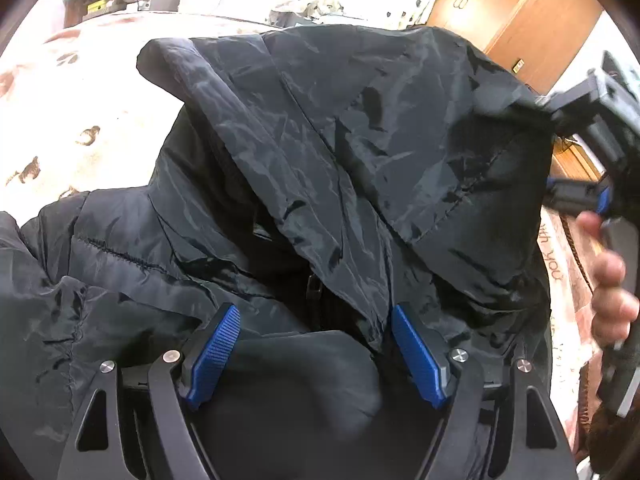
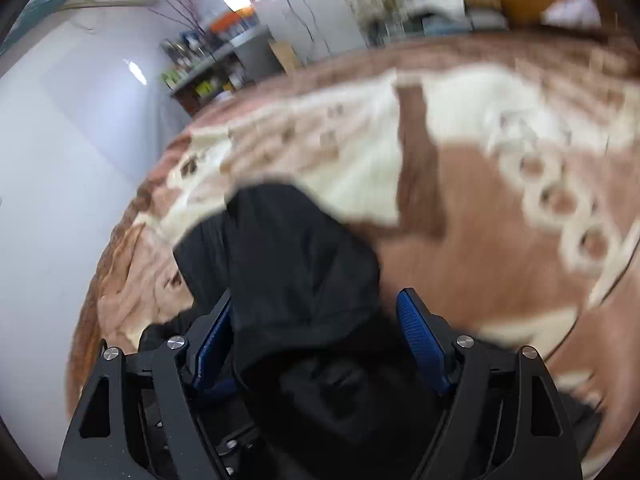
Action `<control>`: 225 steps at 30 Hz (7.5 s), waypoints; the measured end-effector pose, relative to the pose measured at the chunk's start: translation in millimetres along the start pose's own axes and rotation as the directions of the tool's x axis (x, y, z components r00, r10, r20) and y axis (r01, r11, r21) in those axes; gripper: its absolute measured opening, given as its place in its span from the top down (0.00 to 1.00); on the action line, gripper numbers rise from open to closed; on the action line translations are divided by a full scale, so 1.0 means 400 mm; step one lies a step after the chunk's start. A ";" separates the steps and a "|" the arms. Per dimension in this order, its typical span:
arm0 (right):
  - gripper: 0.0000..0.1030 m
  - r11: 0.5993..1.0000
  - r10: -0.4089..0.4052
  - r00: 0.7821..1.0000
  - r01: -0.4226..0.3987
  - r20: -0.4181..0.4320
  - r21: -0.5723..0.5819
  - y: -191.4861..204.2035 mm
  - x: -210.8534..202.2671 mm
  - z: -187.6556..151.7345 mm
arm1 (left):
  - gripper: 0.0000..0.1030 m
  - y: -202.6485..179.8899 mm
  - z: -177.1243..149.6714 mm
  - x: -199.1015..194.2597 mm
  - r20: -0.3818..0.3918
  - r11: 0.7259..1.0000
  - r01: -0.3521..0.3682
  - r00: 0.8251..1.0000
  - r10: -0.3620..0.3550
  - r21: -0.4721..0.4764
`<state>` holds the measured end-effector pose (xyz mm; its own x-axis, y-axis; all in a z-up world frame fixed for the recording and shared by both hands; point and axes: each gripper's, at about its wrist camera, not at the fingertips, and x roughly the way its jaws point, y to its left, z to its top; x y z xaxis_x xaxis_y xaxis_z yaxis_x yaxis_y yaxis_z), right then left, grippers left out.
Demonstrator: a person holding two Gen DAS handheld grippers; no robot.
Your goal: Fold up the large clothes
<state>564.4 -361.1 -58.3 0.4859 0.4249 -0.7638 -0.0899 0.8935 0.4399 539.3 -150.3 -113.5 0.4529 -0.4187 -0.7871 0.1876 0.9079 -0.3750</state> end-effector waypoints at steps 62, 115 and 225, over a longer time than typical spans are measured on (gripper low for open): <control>0.28 0.922 0.291 0.951 -0.307 0.105 0.234 -0.059 -0.263 -0.503 | 0.85 0.295 0.096 -0.182 -0.064 0.882 0.236 0.956 -0.286 -0.409; 0.76 0.912 -0.380 0.880 0.408 0.285 -0.044 -0.002 -0.320 -0.426 | 0.62 0.210 -0.066 -0.446 0.105 0.997 -0.071 0.992 0.070 0.006; 0.27 0.938 -0.323 0.946 0.315 0.034 0.143 -0.075 -0.554 -1.208 | 0.24 0.419 -0.820 -0.716 -0.110 0.996 0.002 0.994 -0.012 -0.091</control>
<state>39.3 -412.0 -130.6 0.5178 0.1087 -0.8485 0.1930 0.9515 0.2397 155.2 114.6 -111.3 0.3524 -0.4291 -0.8317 0.1083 0.9014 -0.4191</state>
